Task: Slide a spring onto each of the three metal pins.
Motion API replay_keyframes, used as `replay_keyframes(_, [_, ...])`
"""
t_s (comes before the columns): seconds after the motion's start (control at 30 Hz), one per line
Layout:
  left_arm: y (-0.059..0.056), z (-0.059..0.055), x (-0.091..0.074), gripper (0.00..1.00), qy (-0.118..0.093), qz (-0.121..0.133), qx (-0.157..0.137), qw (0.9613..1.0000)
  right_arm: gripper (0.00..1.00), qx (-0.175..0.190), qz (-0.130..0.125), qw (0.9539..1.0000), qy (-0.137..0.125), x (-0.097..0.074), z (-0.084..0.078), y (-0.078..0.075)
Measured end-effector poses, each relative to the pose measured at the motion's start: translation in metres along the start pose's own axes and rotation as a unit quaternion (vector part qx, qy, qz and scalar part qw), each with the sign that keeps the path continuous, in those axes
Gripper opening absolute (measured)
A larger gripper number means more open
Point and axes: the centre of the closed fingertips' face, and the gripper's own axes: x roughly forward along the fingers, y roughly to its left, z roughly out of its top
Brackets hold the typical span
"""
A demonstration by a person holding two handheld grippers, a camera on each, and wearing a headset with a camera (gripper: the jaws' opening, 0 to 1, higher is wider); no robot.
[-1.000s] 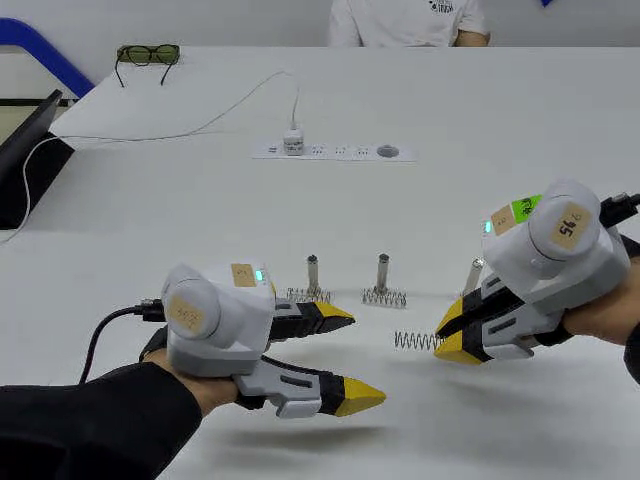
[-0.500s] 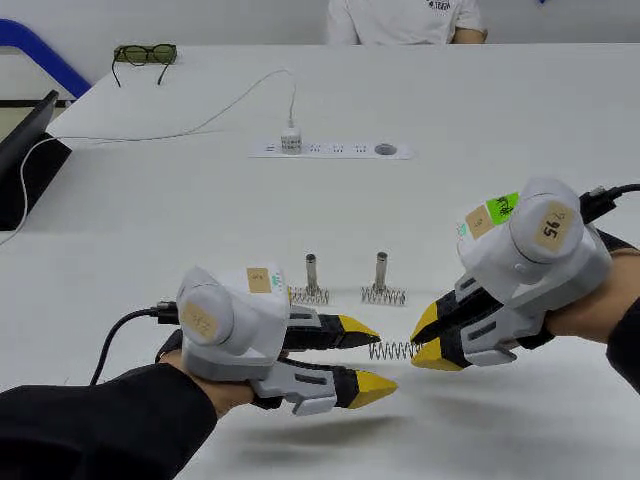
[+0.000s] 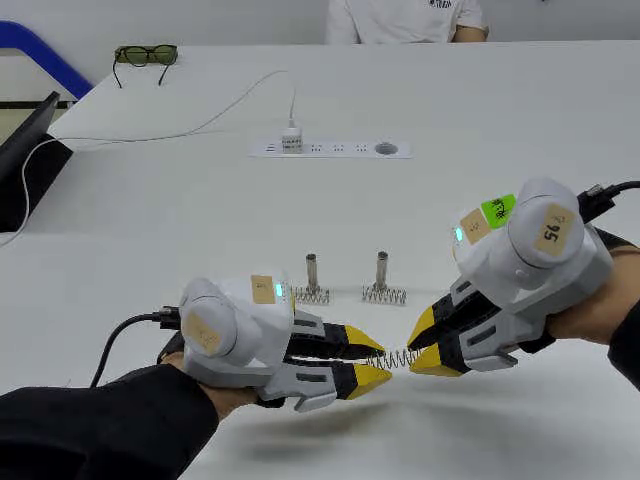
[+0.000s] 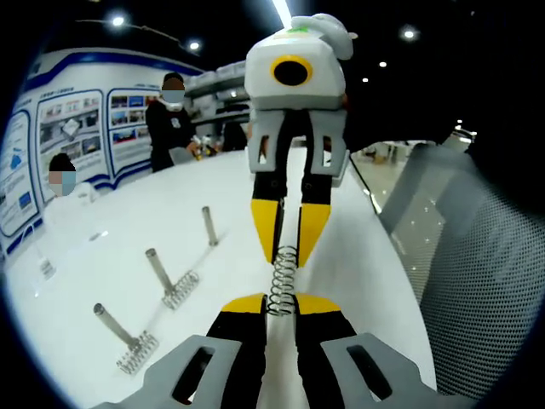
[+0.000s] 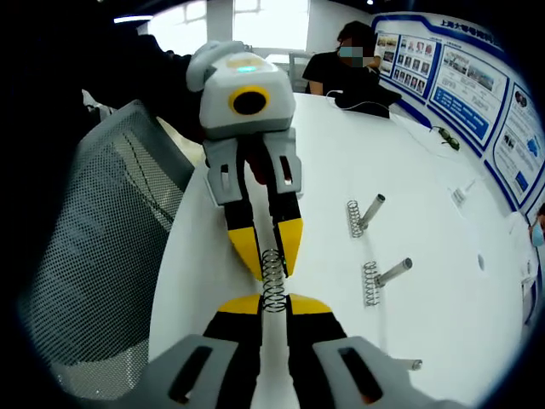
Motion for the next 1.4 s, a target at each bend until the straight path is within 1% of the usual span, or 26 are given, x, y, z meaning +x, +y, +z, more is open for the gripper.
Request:
replay_keyframes(0.27, [-0.001,0.000,0.001,0.12,0.000,-0.002,0.004,1.0000,0.12,-0.012,-0.005,0.9999,-0.011,-0.007,0.015,0.001])
replay_keyframes(0.37, [-0.002,0.001,0.001,0.11,0.000,-0.003,0.005,1.0000,0.11,-0.017,-0.005,0.9996,-0.020,-0.009,0.025,0.002])
replay_keyframes(0.7, [-0.004,0.004,0.003,0.11,-0.004,-0.006,0.008,0.9999,0.12,-0.035,-0.004,0.9988,-0.033,-0.007,0.044,0.005])
replay_keyframes(0.87, [-0.005,0.005,0.004,0.11,-0.005,-0.008,0.010,0.9999,0.12,-0.034,-0.001,0.9989,-0.033,-0.006,0.046,0.006])
replay_keyframes(1.07, [-0.005,0.007,0.003,0.11,-0.009,-0.006,0.010,0.9999,0.15,-0.024,-0.002,0.9993,-0.027,-0.007,0.042,0.005])
replay_keyframes(1.17, [-0.005,0.008,0.004,0.11,-0.011,-0.007,0.009,0.9999,0.14,-0.023,-0.003,0.9993,-0.028,-0.006,0.042,0.005])
replay_keyframes(1.3, [-0.004,0.013,0.003,0.11,-0.020,-0.006,0.005,0.9998,0.13,-0.022,-0.005,0.9993,-0.030,-0.005,0.042,0.005])
replay_keyframes(1.4, [-0.004,0.013,0.003,0.11,-0.020,-0.005,0.007,0.9998,0.12,-0.021,-0.006,0.9992,-0.033,-0.005,0.043,0.005])
